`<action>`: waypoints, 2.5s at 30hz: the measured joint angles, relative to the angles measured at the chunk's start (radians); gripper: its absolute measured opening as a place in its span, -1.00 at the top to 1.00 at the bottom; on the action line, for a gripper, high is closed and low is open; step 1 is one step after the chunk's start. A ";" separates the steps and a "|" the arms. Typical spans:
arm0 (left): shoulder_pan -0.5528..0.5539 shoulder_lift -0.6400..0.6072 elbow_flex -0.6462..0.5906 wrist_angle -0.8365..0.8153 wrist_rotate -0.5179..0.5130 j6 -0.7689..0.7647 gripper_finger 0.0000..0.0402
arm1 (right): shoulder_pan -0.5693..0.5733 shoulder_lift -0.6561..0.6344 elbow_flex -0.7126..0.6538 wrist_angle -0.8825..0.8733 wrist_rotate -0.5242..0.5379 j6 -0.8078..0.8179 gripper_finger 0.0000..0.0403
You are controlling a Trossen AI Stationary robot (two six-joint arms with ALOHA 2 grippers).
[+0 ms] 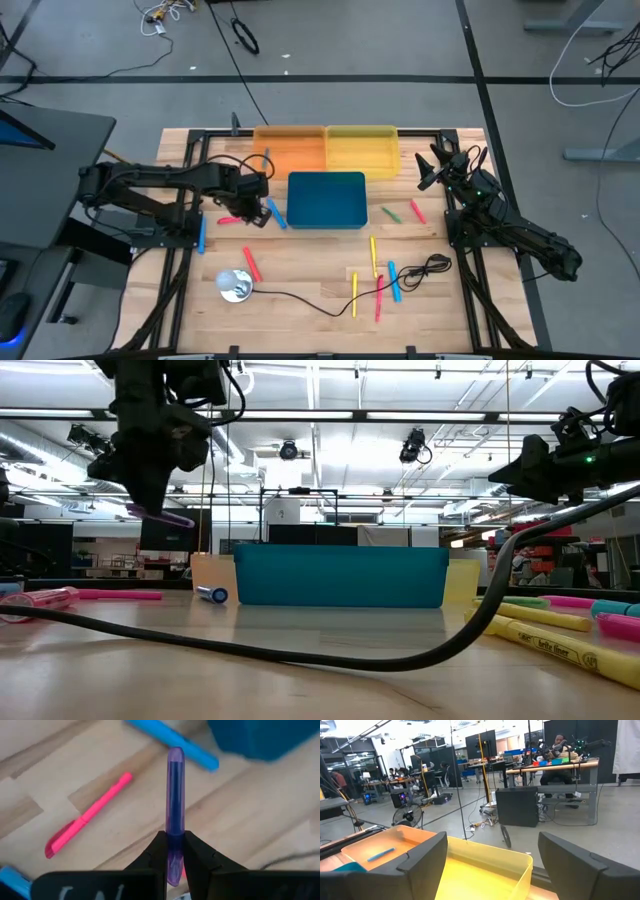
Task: Pick & Place Markers
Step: Put the small purple highlighter into the orange transparent bin
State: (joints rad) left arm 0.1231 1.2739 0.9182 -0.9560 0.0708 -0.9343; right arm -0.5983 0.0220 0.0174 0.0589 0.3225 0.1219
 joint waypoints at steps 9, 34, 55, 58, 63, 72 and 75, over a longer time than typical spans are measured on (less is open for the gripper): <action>0.013 0.000 0.041 -0.020 -0.068 -0.090 0.80 | 0.000 0.000 0.000 0.000 0.000 0.000 -0.56; 0.247 0.143 0.284 -0.154 0.019 -0.041 0.80 | 0.000 0.000 0.000 0.000 0.000 0.000 -0.56; 0.498 0.381 0.539 -0.179 0.028 0.145 0.80 | 0.000 0.000 0.000 0.000 0.000 0.000 -0.56; 0.521 0.418 0.588 -0.180 0.028 0.170 0.80 | 0.000 0.000 0.000 0.000 0.000 0.000 -0.56; 0.547 0.460 0.662 -0.185 0.029 0.188 0.80 | 0.000 0.000 0.000 0.000 0.000 0.000 -0.56; 0.572 0.495 0.700 -0.201 0.015 0.213 0.80 | 0.000 0.000 0.000 0.000 0.000 0.000 -0.56; 0.576 0.500 0.684 -0.203 -0.007 0.212 0.80 | 0.000 0.000 0.000 0.000 0.000 0.000 -0.56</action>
State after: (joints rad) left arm 0.6994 1.7738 1.6027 -1.1589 0.0639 -0.7219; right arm -0.5983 0.0219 0.0177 0.0590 0.3225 0.1222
